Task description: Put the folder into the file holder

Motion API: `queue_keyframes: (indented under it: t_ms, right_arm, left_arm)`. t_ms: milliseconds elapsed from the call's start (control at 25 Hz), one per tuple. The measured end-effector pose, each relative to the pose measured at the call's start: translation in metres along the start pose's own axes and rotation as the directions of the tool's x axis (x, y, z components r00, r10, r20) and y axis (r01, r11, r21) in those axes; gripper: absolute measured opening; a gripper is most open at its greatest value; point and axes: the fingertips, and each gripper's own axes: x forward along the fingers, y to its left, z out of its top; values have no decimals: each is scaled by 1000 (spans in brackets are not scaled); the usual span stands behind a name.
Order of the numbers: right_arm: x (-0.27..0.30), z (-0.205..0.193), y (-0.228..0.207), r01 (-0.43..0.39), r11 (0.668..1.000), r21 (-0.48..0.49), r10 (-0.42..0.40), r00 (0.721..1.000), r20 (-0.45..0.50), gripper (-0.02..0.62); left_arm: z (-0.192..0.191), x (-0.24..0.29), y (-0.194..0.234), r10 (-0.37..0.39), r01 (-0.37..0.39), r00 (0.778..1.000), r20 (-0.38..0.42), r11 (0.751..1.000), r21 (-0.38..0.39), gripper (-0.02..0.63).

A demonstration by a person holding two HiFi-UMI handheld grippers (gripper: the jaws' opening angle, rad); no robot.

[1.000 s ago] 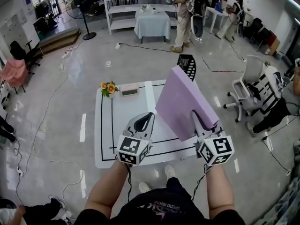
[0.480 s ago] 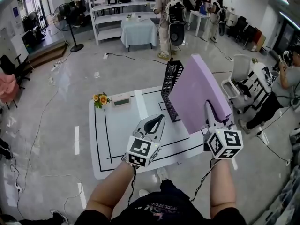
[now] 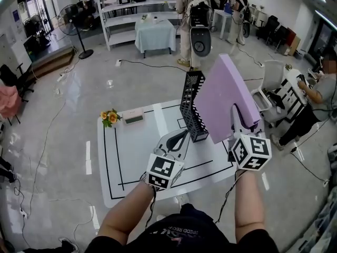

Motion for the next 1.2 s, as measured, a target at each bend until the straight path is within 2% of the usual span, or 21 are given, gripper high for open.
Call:
queue_keyframes:
  t_ms: [600, 1200]
  right_arm:
    - [78, -26, -16, 4, 998, 58, -2, 999, -39, 156]
    - [116, -46, -10, 28, 995, 98, -22, 998, -65, 156]
  left_arm:
    - [-13, 46, 20, 19, -19, 1000, -25, 1000, -11, 5]
    - [-22, 63, 32, 7, -8, 998, -59, 1000, -13, 5]
